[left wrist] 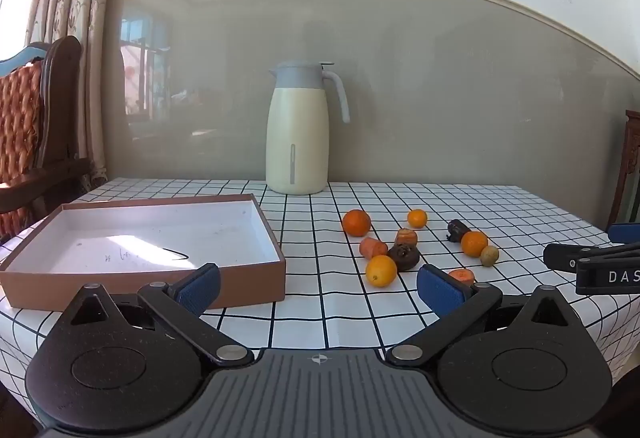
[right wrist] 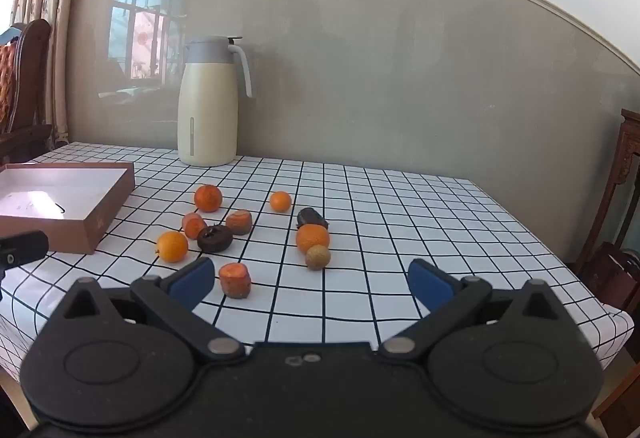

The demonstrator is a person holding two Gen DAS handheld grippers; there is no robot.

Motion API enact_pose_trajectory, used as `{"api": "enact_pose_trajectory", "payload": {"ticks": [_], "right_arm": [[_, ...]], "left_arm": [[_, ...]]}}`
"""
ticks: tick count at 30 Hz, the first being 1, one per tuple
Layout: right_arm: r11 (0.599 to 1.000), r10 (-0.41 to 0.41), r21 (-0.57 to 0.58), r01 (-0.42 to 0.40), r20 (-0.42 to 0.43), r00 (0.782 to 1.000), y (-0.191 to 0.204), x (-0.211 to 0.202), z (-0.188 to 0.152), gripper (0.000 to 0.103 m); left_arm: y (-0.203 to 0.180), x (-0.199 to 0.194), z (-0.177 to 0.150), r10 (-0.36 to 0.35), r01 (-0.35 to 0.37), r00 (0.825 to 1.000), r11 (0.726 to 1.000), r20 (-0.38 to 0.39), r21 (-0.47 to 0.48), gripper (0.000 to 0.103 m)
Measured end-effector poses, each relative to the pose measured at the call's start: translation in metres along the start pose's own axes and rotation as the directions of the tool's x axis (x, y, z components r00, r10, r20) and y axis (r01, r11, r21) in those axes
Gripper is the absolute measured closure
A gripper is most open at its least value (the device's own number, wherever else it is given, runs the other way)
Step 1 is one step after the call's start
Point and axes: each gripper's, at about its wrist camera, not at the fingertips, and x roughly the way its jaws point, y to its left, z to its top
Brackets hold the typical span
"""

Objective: Organize fruits

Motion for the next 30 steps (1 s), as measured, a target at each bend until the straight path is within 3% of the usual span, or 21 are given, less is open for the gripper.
{"api": "enact_pose_trajectory", "payload": {"ticks": [30], "right_arm": [[1.0,0.021,0.01,-0.021,0.008,1.0,0.0004,-0.004,0.0003,0.006]], "left_arm": [[-0.004,-0.0075,-0.0015,0.031,-0.031,0.999,1.0,0.03,0.003,0.0]]}}
